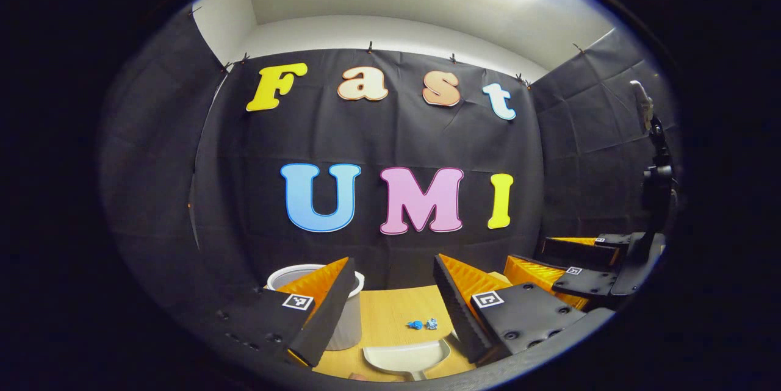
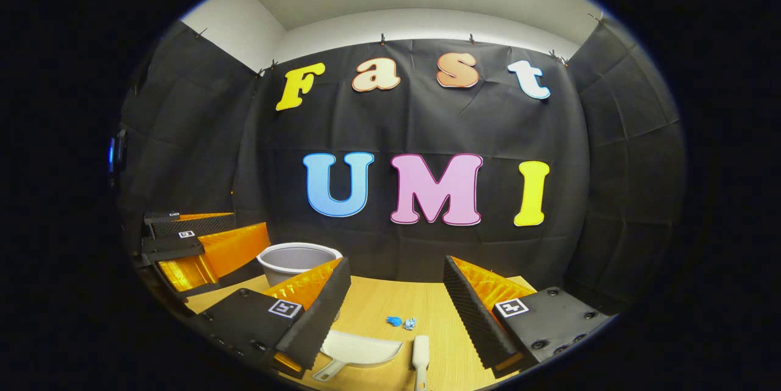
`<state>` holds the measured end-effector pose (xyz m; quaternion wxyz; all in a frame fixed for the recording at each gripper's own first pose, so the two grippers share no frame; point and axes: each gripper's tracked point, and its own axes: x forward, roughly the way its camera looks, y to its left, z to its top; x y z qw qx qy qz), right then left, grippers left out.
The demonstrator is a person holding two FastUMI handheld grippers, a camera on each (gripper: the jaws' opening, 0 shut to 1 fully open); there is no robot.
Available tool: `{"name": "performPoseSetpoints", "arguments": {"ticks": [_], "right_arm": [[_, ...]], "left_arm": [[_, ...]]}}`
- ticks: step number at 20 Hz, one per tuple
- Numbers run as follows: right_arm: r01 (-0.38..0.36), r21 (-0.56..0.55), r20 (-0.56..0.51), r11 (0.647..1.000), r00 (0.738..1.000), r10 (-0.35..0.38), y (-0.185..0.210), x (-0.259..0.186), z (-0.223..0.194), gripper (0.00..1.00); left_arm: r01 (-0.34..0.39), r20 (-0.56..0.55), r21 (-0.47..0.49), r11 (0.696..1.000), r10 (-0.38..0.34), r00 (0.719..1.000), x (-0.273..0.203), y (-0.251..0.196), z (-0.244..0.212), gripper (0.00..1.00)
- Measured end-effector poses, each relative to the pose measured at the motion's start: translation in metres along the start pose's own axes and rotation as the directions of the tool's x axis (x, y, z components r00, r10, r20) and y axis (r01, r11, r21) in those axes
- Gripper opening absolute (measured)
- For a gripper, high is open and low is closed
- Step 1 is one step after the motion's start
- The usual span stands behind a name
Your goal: Pick up the small broom and dustpan from the desktop, sweep the trash into the dustpan with the broom, and then empty the trash into the garbage bin.
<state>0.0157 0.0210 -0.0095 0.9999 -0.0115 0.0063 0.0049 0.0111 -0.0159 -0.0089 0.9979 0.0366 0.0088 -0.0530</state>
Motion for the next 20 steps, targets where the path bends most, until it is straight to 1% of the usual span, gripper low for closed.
{"name": "performPoseSetpoints", "arguments": {"ticks": [1, 3, 5, 7, 10, 13, 14, 16, 17, 18, 19, 20], "right_arm": [[0.002, 0.000, -0.003, 1.000, 1.000, -0.002, 0.000, 0.001, -0.002, 0.99], [0.008, -0.001, -0.010, 1.000, 1.000, -0.008, 0.000, 0.003, -0.005, 0.99], [0.016, 0.001, -0.018, 1.000, 1.000, -0.016, -0.001, 0.006, -0.010, 0.99], [0.023, 0.004, -0.031, 1.000, 0.999, -0.023, -0.002, 0.009, -0.014, 0.99], [0.043, 0.000, -0.059, 0.999, 0.997, -0.043, -0.009, 0.010, -0.020, 0.99], [0.047, -0.004, -0.083, 0.999, 0.995, -0.047, -0.016, 0.011, -0.020, 0.99], [0.047, -0.014, -0.088, 0.999, 0.995, -0.048, -0.020, 0.012, -0.019, 0.99], [0.044, -0.032, -0.106, 0.999, 0.993, -0.047, -0.028, 0.015, -0.024, 0.99], [0.043, -0.032, -0.114, 0.999, 0.992, -0.046, -0.033, 0.016, -0.026, 0.99], [0.043, -0.026, -0.120, 0.999, 0.992, -0.046, -0.037, 0.018, -0.028, 0.99], [0.046, -0.025, -0.130, 0.999, 0.990, -0.049, -0.042, 0.022, -0.032, 0.99], [0.057, -0.035, -0.149, 0.998, 0.987, -0.062, -0.050, 0.023, -0.040, 0.98]], "left_arm": [[-0.002, -0.005, -0.003, 1.000, 0.002, 1.000, 0.003, 0.003, -0.003, 0.77], [-0.005, -0.008, -0.032, 0.999, 0.005, 1.000, 0.007, 0.007, -0.006, 0.77], [0.015, -0.016, -0.083, 0.996, -0.016, 1.000, 0.011, 0.005, -0.012, 0.77], [0.026, -0.044, -0.110, 0.994, -0.031, 0.999, 0.016, 0.006, -0.021, 0.77], [0.011, -0.093, -0.098, 0.995, -0.020, 0.995, 0.022, 0.009, -0.033, 0.77], [0.055, -0.156, -0.112, 0.992, -0.072, 0.985, 0.024, -0.005, -0.048, 0.77], [0.054, -0.179, -0.121, 0.991, -0.075, 0.981, 0.025, -0.008, -0.054, 0.77], [0.030, -0.195, -0.121, 0.992, -0.054, 0.979, 0.029, -0.009, -0.059, 0.77], [0.030, -0.207, -0.116, 0.993, -0.054, 0.977, 0.032, -0.015, -0.066, 0.77], [0.029, -0.245, -0.114, 0.993, -0.057, 0.968, 0.034, -0.020, -0.079, 0.77], [0.030, -0.297, -0.117, 0.993, -0.064, 0.953, 0.035, -0.025, -0.099, 0.77], [0.023, -0.360, -0.116, 0.993, -0.064, 0.931, 0.031, -0.027, -0.118, 0.77]]}}
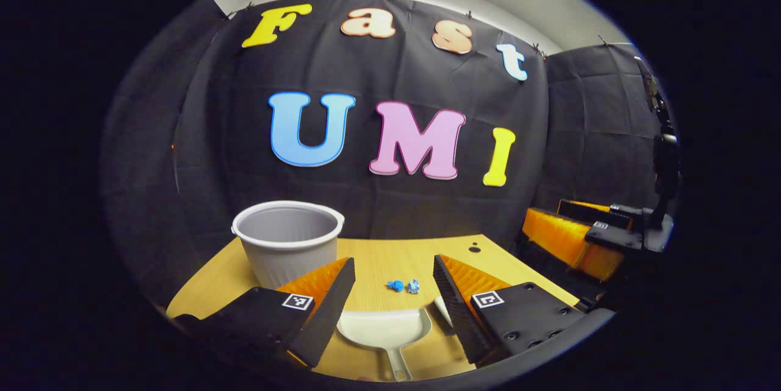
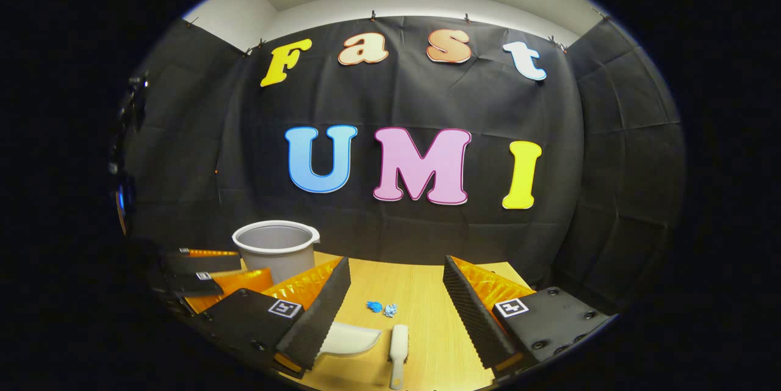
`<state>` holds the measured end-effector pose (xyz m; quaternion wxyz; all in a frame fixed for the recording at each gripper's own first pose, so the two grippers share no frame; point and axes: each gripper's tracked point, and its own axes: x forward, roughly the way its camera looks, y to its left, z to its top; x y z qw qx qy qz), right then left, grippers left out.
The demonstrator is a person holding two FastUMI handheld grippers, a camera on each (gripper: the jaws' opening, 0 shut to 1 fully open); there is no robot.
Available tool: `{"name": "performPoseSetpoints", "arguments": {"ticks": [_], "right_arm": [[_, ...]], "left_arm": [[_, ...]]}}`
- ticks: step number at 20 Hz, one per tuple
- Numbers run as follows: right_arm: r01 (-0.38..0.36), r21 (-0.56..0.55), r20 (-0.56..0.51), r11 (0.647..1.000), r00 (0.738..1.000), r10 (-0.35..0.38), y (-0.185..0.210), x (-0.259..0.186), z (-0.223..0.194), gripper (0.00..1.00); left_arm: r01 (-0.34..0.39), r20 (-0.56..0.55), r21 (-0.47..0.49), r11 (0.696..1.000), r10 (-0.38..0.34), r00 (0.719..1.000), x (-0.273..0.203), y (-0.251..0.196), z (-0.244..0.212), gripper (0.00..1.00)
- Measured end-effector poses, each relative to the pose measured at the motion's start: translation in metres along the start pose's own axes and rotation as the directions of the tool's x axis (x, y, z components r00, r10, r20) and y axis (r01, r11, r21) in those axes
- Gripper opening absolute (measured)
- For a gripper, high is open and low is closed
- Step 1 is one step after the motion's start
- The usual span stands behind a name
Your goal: Pick up the small broom and dustpan from the desktop, sweep the trash into the dustpan with the broom, and then empty the trash into the garbage bin.
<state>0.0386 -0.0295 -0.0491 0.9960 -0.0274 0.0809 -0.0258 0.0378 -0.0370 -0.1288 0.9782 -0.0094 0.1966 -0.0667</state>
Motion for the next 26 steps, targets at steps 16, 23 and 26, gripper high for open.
{"name": "performPoseSetpoints", "arguments": {"ticks": [16, 23, 26], "right_arm": [[-0.049, 0.177, -0.274, 0.983, 0.957, 0.097, -0.024, -0.011, -0.123, 0.99], [-0.063, 0.313, -0.425, 0.948, 0.883, 0.199, -0.019, -0.012, -0.161, 0.99], [-0.073, 0.337, -0.519, 0.939, 0.817, 0.250, -0.014, -0.014, -0.191, 0.99]], "left_arm": [[-0.102, -0.787, -0.044, 0.994, 0.029, 0.616, 0.049, -0.004, -0.229, 0.80], [-0.185, -0.894, 0.000, 0.983, 0.082, 0.440, 0.080, 0.003, -0.238, 0.71], [-0.198, -0.906, 0.005, 0.980, 0.088, 0.414, 0.083, -0.003, -0.241, 0.41]]}}
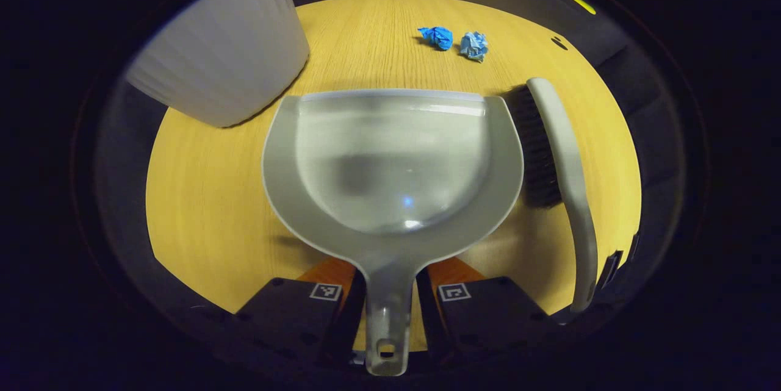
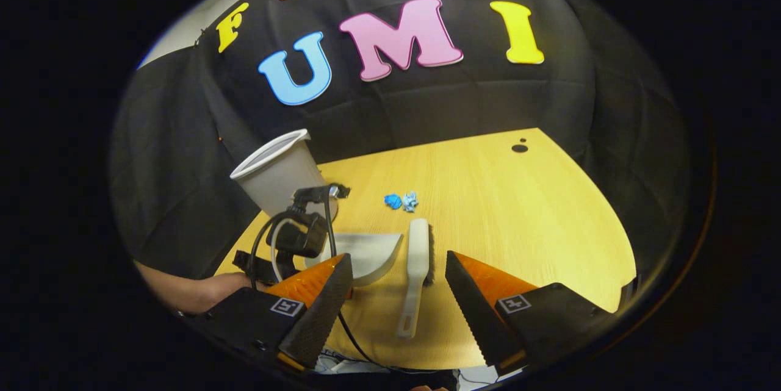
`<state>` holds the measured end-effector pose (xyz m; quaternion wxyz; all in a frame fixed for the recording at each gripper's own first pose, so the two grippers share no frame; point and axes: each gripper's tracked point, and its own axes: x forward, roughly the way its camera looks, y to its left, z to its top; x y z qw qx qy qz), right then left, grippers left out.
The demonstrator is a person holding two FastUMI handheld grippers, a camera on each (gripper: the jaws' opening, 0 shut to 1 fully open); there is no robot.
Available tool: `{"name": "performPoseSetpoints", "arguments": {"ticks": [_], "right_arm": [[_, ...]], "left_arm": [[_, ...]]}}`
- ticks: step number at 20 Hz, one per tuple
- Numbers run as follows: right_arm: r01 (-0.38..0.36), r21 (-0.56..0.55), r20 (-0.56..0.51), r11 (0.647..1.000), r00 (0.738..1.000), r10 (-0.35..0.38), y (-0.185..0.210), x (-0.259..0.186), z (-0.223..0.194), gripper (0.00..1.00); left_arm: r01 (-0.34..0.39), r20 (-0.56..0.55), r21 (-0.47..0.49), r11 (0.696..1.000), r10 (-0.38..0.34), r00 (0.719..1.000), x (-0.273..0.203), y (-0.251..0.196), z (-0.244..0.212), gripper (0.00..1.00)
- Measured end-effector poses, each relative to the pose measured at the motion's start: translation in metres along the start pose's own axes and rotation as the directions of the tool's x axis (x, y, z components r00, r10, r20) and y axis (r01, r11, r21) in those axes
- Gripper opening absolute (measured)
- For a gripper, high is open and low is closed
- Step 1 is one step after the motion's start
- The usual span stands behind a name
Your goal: Pick up the small broom and dustpan from the desktop, sweep the trash into the dustpan with the broom, and then empty the trash into the garbage bin.
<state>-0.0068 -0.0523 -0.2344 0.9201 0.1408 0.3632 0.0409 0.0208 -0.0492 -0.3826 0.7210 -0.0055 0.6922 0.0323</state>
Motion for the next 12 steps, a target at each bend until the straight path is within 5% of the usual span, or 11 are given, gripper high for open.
{"name": "performPoseSetpoints", "arguments": {"ticks": [3, 7, 8, 9, 10, 11, 12], "right_arm": [[-0.019, 0.113, -0.197, 0.993, 0.980, 0.041, 0.004, 0.017, -0.042, 0.98], [0.083, 0.081, -0.331, 0.993, 0.942, -0.052, -0.014, 0.046, -0.073, 0.98], [0.110, 0.056, -0.371, 0.992, 0.925, -0.081, -0.017, 0.050, -0.081, 0.84], [0.124, 0.042, -0.428, 0.991, 0.899, -0.094, -0.021, 0.054, -0.091, 0.85], [0.139, 0.027, -0.479, 0.990, 0.871, -0.109, -0.023, 0.056, -0.100, 0.98], [0.155, 0.016, -0.519, 0.988, 0.846, -0.125, -0.023, 0.061, -0.107, 0.87], [0.168, -0.008, -0.549, 0.986, 0.823, -0.144, -0.027, 0.066, -0.112, 1.00]], "left_arm": [[0.004, 0.000, 0.000, 1.000, -0.004, 1.000, -0.003, 0.001, 0.001, 0.31], [0.034, -0.024, -0.008, 0.999, -0.034, 0.999, -0.005, 0.014, -0.012, 0.30], [0.040, -0.023, -0.003, 0.999, -0.040, 0.999, -0.004, 0.018, -0.017, 0.30], [0.045, -0.014, 0.009, 0.999, -0.045, 0.999, -0.005, 0.019, -0.018, 0.30], [0.047, -0.010, 0.021, 0.999, -0.047, 0.999, -0.005, 0.021, -0.020, 0.30], [0.052, 0.000, 0.027, 0.998, -0.052, 0.999, -0.005, 0.022, -0.021, 0.30], [0.055, 0.008, 0.033, 0.998, -0.055, 0.998, -0.004, 0.023, -0.022, 0.30]]}}
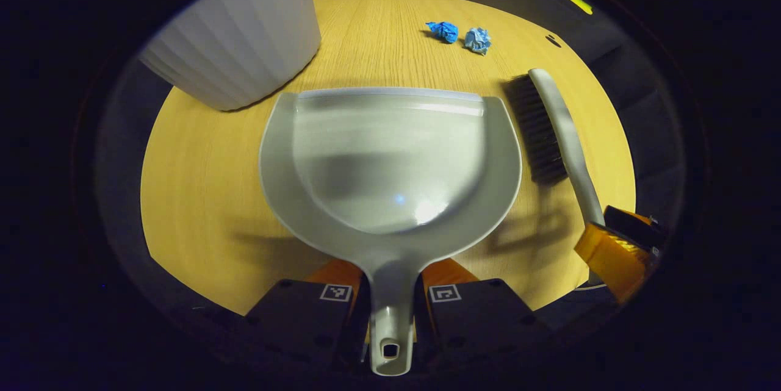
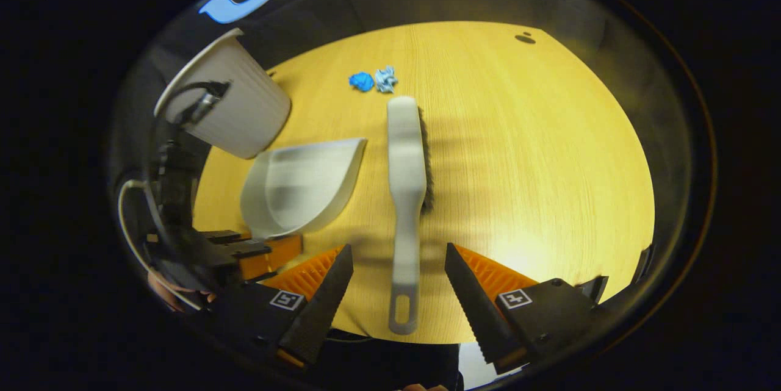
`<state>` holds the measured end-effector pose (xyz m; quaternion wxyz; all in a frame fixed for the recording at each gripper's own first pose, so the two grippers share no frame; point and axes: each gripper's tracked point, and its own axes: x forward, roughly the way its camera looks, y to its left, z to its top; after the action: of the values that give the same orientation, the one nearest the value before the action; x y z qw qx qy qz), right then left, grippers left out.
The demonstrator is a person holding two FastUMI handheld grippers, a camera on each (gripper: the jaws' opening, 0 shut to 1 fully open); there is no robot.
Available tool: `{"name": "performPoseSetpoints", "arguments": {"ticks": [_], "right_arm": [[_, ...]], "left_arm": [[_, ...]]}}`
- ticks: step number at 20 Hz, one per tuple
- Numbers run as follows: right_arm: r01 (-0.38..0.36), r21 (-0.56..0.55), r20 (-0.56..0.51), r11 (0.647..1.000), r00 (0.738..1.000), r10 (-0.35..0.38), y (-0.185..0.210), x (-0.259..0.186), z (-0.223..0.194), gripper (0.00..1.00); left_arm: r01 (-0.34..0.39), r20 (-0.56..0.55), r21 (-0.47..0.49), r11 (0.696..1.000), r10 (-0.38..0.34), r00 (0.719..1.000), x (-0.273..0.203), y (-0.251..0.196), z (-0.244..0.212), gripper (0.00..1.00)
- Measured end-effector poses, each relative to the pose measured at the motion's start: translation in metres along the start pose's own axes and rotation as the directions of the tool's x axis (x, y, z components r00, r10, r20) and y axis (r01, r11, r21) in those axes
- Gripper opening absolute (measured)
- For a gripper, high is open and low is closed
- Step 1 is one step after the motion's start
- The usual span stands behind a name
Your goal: Pick up the small broom and dustpan from the desktop, sweep the trash into the dustpan with the broom, and then empty the trash into the garbage bin.
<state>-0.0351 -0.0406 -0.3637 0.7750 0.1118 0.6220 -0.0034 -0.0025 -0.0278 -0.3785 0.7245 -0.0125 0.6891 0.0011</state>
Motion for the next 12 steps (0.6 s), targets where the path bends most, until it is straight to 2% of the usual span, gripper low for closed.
{"name": "performPoseSetpoints", "arguments": {"ticks": [5, 6, 7, 8, 9, 10, 11, 12], "right_arm": [[0.115, -0.095, -0.124, 0.989, 0.984, -0.126, -0.016, 0.033, 0.004, 0.99], [0.126, -0.111, -0.123, 0.986, 0.983, -0.139, -0.018, 0.038, 0.009, 0.80], [0.129, -0.135, -0.115, 0.982, 0.983, -0.145, -0.017, 0.043, 0.018, 0.84], [0.124, -0.149, -0.123, 0.981, 0.982, -0.142, -0.015, 0.048, 0.021, 0.53], [0.121, -0.157, -0.134, 0.980, 0.981, -0.142, -0.014, 0.051, 0.024, 0.39], [0.122, -0.160, -0.158, 0.980, 0.976, -0.147, -0.015, 0.052, 0.022, 0.42], [0.100, -0.159, -0.184, 0.982, 0.975, -0.128, -0.011, 0.052, 0.022, 0.26], [0.095, -0.170, -0.192, 0.981, 0.973, -0.127, -0.010, 0.054, 0.023, 0.29]], "left_arm": [[0.030, 0.018, 0.001, 1.000, -0.030, 0.999, 0.000, 0.001, -0.002, 0.29], [0.035, 0.018, 0.008, 0.999, -0.035, 0.999, 0.000, 0.001, -0.002, 0.29], [0.037, 0.017, 0.016, 0.999, -0.037, 0.999, 0.000, 0.002, -0.002, 0.29], [0.034, 0.022, 0.030, 0.999, -0.034, 0.999, 0.001, 0.003, -0.003, 0.30], [0.033, 0.028, 0.038, 0.999, -0.034, 0.999, 0.002, 0.004, -0.003, 0.30], [0.031, 0.030, 0.041, 0.999, -0.033, 0.999, 0.003, 0.004, -0.002, 0.29], [0.031, 0.027, 0.044, 0.999, -0.032, 0.999, 0.003, 0.004, -0.003, 0.29], [0.033, 0.019, 0.044, 0.999, -0.033, 0.999, 0.002, 0.005, -0.003, 0.29]]}}
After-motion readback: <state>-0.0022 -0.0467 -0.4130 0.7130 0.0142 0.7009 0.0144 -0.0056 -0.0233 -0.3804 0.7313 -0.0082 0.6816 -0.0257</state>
